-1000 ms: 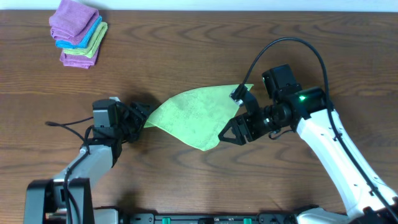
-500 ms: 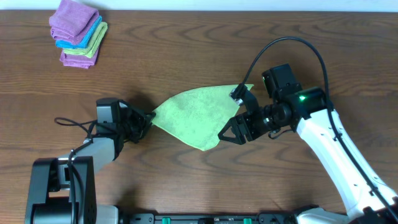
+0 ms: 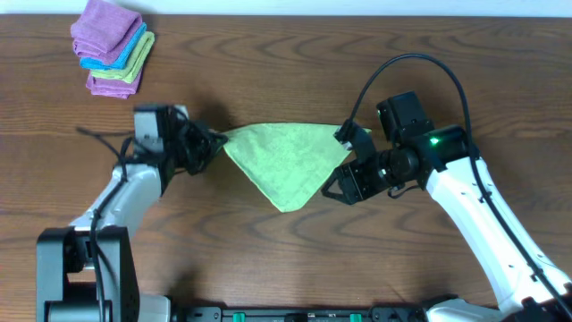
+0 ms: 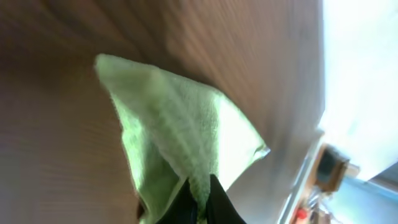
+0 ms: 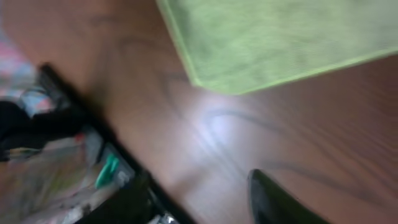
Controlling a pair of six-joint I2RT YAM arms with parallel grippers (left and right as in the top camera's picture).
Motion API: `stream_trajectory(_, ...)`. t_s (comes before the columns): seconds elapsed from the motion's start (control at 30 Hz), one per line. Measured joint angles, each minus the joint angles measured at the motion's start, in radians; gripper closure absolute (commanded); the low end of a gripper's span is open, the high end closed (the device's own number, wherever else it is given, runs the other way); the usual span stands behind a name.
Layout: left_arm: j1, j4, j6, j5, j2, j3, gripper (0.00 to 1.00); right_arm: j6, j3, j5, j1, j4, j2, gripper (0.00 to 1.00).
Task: Fold the cloth
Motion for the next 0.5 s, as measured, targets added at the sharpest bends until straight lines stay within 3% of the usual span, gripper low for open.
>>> stream_trajectory(0.03,-0.013,-0.052,0.037,-0.011,0.0,0.033,0.94,0.005,0.0,0.021,0.0,0.021,0.005,0.9)
stream_trajectory(0.07,-0.028,-0.105,0.075,-0.025,0.0,0.069,0.94,0.012,0.0,0.039,0.0,0.047,0.014,0.98)
stream_trajectory(0.27,-0.108,-0.23,0.243,-0.125,0.0,0.169,0.94,0.043,0.0,0.042,0.0,0.094,0.1,0.99)
stream_trajectory(0.3,-0.113,-0.237,0.254,-0.135,0.0,0.169,0.95,0.043,0.0,0.031,0.001,0.084,0.111,0.95)
stream_trajectory(0.37,-0.116,-0.256,0.276,-0.153,0.0,0.169,0.94,0.044,0.0,0.001,0.007,0.055,0.12,0.59)
stream_trajectory(0.5,-0.116,-0.256,0.282,-0.171,0.0,0.169,0.94,0.042,0.0,-0.097,0.08,0.027,0.121,0.5)
